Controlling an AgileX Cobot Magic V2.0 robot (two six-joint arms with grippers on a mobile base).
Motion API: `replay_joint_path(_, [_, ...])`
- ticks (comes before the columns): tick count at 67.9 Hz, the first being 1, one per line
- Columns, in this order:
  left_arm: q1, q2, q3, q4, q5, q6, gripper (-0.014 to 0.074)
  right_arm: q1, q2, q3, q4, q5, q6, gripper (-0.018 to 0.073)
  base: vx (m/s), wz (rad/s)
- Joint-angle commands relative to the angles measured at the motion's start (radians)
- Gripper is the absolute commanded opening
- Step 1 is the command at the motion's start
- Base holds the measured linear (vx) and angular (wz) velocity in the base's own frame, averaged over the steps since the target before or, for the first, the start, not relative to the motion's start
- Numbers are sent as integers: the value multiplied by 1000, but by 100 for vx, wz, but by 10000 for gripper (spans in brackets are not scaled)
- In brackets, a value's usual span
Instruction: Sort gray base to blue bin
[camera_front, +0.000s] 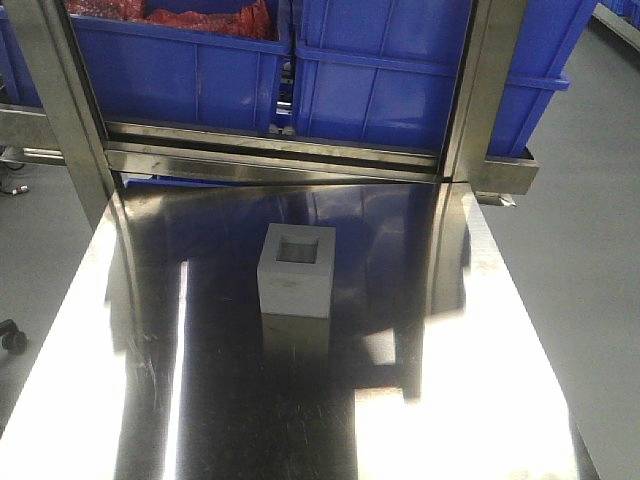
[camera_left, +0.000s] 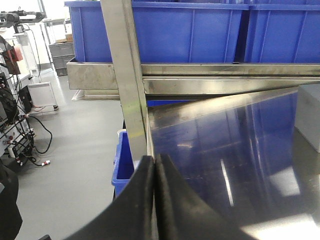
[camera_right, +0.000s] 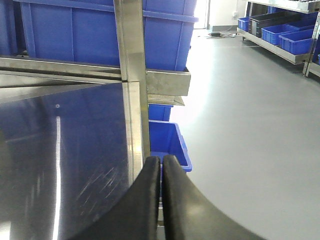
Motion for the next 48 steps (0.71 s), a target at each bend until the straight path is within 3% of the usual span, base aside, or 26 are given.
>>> replay_joint_path(1, [1,-11,-20,-2,-81,-9,-6,-5,18,2,-8,-74,-12,-5,0,0])
replay_joint_path(48, [1,-11,-20,-2,-81,-9,-6,-5,18,2,-8,-74,-12,-5,0,0])
